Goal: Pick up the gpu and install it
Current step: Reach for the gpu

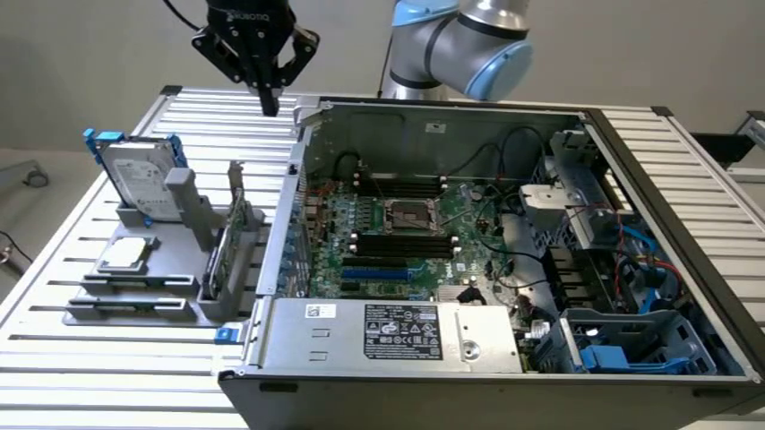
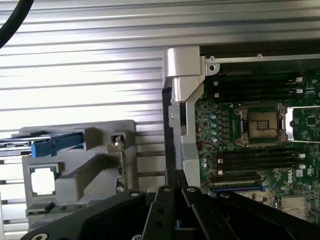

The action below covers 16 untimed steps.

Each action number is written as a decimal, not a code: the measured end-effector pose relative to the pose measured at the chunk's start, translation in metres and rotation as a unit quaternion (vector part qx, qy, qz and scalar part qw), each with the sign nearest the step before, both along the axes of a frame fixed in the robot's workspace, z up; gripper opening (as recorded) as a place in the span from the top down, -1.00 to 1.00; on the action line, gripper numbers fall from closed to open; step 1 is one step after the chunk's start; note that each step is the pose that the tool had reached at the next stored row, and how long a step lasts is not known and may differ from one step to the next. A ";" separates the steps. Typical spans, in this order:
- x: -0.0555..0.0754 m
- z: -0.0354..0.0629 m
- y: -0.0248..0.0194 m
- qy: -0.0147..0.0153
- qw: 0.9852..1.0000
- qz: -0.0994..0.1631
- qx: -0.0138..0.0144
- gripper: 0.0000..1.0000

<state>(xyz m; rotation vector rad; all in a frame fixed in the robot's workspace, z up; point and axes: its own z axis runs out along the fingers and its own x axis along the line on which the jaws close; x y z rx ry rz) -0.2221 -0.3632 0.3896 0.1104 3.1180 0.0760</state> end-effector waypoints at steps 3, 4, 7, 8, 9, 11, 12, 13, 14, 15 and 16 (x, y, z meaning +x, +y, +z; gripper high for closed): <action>-0.013 -0.0006 0.0030 0.000 1.000 0.000 0.000 0.79; -0.018 -0.0008 0.0041 0.000 1.000 0.000 0.000 0.79; -0.031 -0.0013 0.0073 0.000 1.000 0.000 0.000 0.79; -0.035 -0.0015 0.0083 0.000 1.000 0.000 0.000 0.79; -0.039 -0.0017 0.0093 0.000 1.000 0.000 0.000 0.79; -0.046 -0.0020 0.0109 0.001 1.000 0.000 0.000 0.79; -0.049 -0.0020 0.0116 0.002 1.000 0.000 0.000 0.79; -0.051 -0.0021 0.0122 0.003 1.000 0.000 0.000 0.79; -0.052 -0.0022 0.0128 0.005 1.000 0.000 0.000 0.79; -0.053 -0.0021 0.0133 0.007 1.000 0.001 0.000 0.79; -0.053 -0.0020 0.0137 0.009 1.000 0.003 0.000 0.79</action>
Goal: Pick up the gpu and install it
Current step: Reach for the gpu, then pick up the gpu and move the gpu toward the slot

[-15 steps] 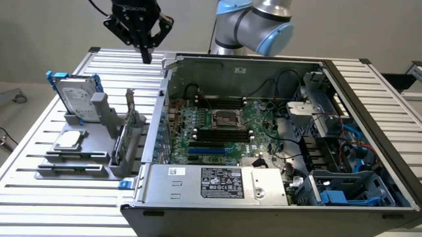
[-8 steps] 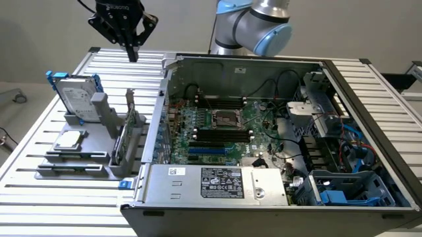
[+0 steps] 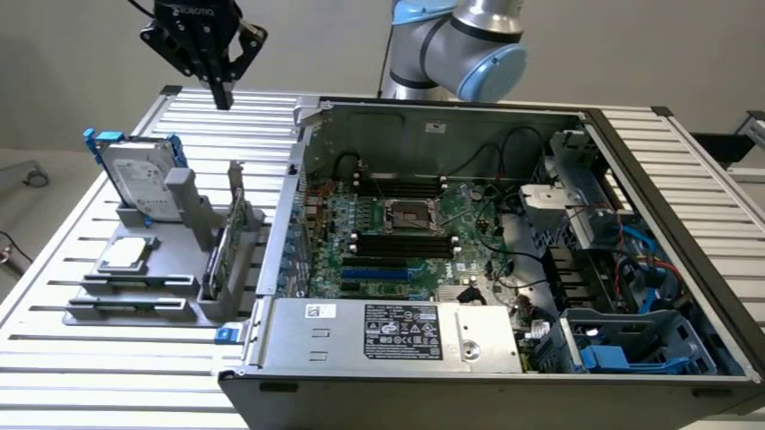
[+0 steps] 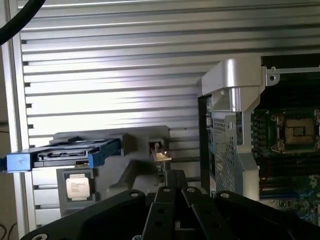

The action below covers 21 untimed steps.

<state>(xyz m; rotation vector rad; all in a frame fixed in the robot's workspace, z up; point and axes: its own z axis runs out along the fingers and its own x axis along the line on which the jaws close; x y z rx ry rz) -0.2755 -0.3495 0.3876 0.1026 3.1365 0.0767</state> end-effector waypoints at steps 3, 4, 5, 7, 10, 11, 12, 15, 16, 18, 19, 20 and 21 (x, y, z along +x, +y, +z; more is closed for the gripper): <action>-0.001 -0.0001 0.0010 0.006 1.000 0.007 -0.002 0.79; -0.002 -0.0001 0.0016 0.007 1.000 0.010 -0.007 0.79; -0.002 0.0000 0.0023 0.007 1.000 0.012 -0.011 0.79; -0.003 -0.0001 0.0033 0.007 1.000 0.018 -0.021 0.79; -0.003 -0.0001 0.0052 0.007 0.999 0.023 -0.035 0.79; -0.004 -0.0001 0.0052 0.007 0.999 0.024 -0.035 0.79; -0.004 -0.0001 0.0052 0.007 0.999 0.024 -0.035 0.79; -0.004 -0.0001 0.0053 0.007 0.999 0.024 -0.036 0.79; -0.004 -0.0001 0.0053 0.007 0.999 0.024 -0.036 0.79; -0.004 -0.0001 0.0053 0.007 0.999 0.024 -0.036 0.79; -0.004 -0.0001 0.0053 0.007 0.999 0.024 -0.036 0.79; -0.004 -0.0001 0.0053 0.007 0.999 0.024 -0.036 0.79; -0.004 -0.0001 0.0053 0.007 0.999 0.024 -0.036 0.79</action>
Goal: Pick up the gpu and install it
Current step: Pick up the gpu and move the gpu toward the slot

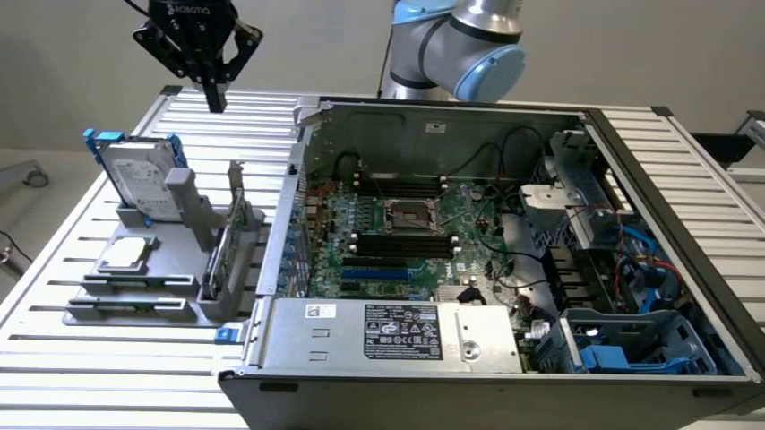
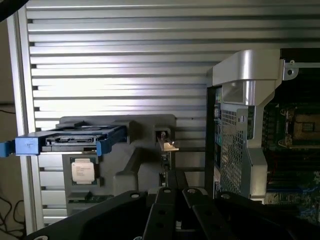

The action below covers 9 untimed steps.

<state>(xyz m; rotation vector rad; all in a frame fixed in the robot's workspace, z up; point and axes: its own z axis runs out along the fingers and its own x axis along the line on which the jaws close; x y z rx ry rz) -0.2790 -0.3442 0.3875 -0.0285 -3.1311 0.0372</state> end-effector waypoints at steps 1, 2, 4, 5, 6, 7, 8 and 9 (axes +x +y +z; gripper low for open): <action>0.000 0.0000 0.0000 0.000 1.000 0.000 0.000 0.79; 0.000 0.0000 0.0000 0.000 1.000 0.000 0.000 0.79; 0.000 0.0000 0.0000 0.000 1.000 0.000 0.000 0.79; 0.000 0.0000 0.0000 0.000 1.000 0.000 0.000 0.79; 0.000 0.0000 0.0000 0.000 1.000 0.000 -0.001 0.65; 0.000 0.0000 0.0000 0.000 1.000 0.000 -0.001 0.65; 0.000 0.0000 0.0000 0.000 1.000 0.000 -0.001 0.53; 0.000 0.0000 0.0000 0.000 1.000 0.000 -0.001 0.53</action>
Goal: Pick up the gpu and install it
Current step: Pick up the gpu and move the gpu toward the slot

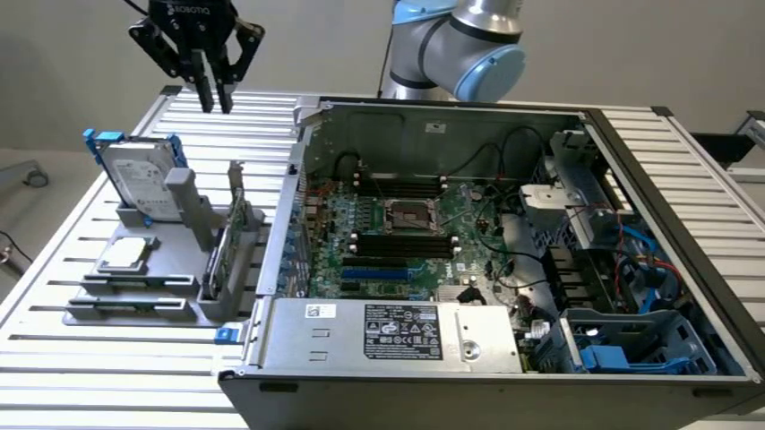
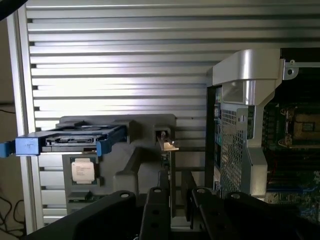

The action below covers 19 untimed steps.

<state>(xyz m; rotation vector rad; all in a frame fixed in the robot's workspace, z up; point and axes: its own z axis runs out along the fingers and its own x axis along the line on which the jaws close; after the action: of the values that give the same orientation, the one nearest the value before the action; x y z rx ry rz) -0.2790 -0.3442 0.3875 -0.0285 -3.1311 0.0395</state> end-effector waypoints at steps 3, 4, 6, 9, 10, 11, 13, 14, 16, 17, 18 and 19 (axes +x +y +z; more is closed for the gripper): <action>0.000 -0.0005 0.0001 0.000 1.000 0.000 0.000 0.28; -0.001 -0.0020 0.0001 0.000 1.000 0.000 -0.001 0.28; -0.003 -0.0056 -0.0013 0.000 1.000 0.000 -0.001 0.28; -0.004 -0.0111 -0.0112 0.003 1.000 0.000 -0.001 0.28; -0.005 -0.0128 -0.0155 0.005 1.000 0.000 -0.001 0.28; -0.004 -0.0145 -0.0200 0.006 1.000 0.000 -0.001 0.28; -0.005 -0.0182 -0.0294 0.009 1.000 0.000 0.000 0.28; -0.004 -0.0200 -0.0339 0.010 1.000 0.000 0.000 0.28; -0.005 -0.0237 -0.0411 0.011 1.000 0.001 0.000 0.28; -0.005 -0.0254 -0.0434 0.012 1.000 0.002 0.000 0.28; -0.005 -0.0273 -0.0457 0.012 1.000 0.004 0.000 0.28; -0.005 -0.0291 -0.0480 0.012 1.000 0.005 0.000 0.28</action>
<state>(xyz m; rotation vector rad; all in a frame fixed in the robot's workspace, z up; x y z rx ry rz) -0.2835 -0.3921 0.3583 -0.0118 -3.1069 0.0386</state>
